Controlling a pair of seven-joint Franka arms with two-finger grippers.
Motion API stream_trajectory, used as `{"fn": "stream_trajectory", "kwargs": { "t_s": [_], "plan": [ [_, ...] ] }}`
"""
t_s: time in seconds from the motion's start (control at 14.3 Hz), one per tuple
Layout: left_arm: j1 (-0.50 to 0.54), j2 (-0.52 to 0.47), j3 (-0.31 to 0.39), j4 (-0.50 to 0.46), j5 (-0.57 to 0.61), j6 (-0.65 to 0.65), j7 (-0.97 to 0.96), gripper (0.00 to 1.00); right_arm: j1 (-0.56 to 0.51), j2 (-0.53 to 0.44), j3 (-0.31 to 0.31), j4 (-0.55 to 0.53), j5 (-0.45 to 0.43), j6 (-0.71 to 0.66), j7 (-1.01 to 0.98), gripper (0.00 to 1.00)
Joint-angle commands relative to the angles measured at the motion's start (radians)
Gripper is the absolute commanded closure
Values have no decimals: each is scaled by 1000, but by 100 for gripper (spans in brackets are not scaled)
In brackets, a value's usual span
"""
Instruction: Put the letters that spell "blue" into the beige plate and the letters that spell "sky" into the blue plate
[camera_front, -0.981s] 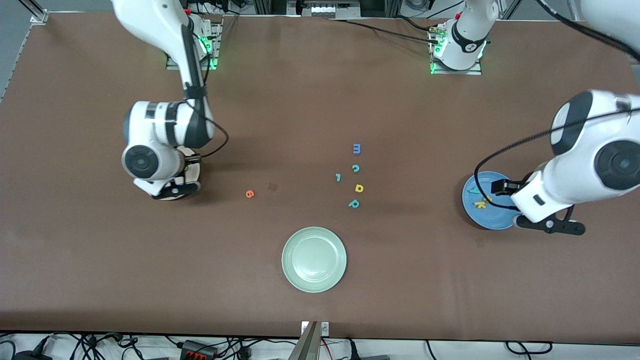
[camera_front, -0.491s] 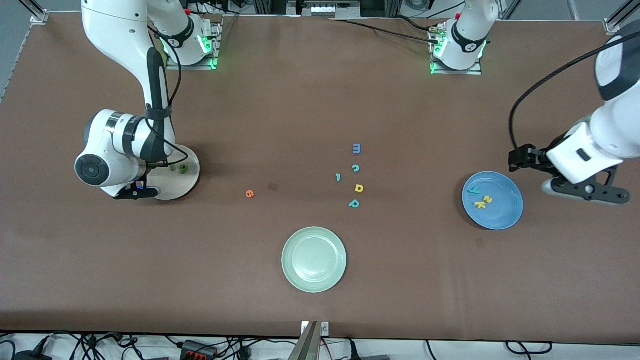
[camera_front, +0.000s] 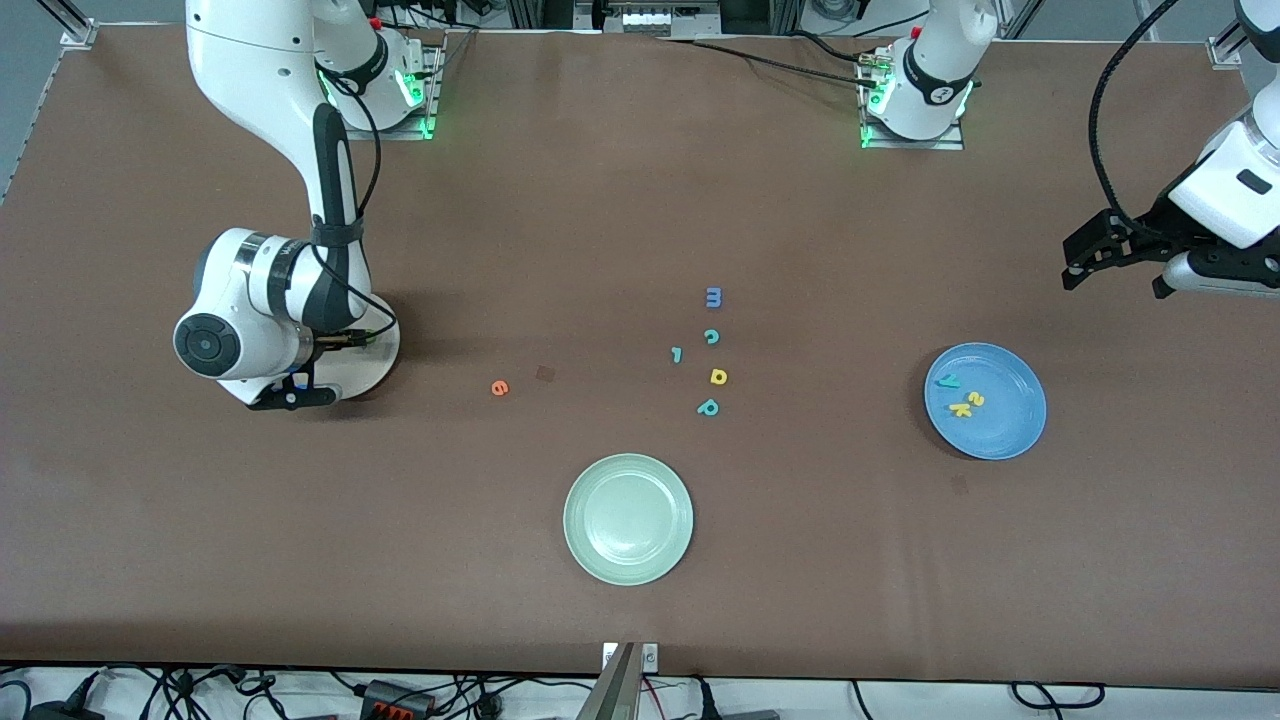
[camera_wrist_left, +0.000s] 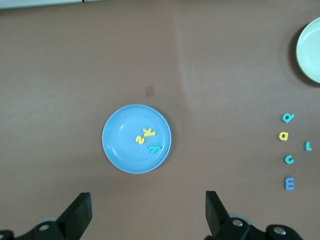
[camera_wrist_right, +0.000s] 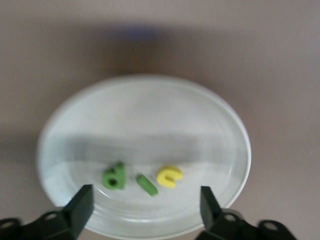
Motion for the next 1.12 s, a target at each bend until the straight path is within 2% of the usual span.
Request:
{"fn": "stream_trajectory", "kwargs": {
  "t_s": [0.0,0.14,0.21,0.28,0.49,0.63,0.91,1.05],
  "plan": [
    [-14,7,18,-14,-5,8,27,0,22,16,10,127,22,-2,24,0],
    [-23,9,9,-11,35,13,26,0,14,68,72,246,43,0,59,0],
    [-26,9,7,-9,59,13,26,0,14,91,83,307,46,0,63,0],
    [-28,9,6,-5,59,13,26,0,25,91,89,325,46,0,79,0],
    [-26,20,4,7,56,13,26,0,52,96,149,337,46,38,111,0],
    [-28,21,3,11,58,13,26,0,40,107,229,322,45,112,200,0],
    [-26,23,3,11,52,10,26,0,60,142,276,291,49,123,266,0],
    [-28,21,3,14,50,10,26,0,62,134,281,250,106,139,258,0]
  ]
}}
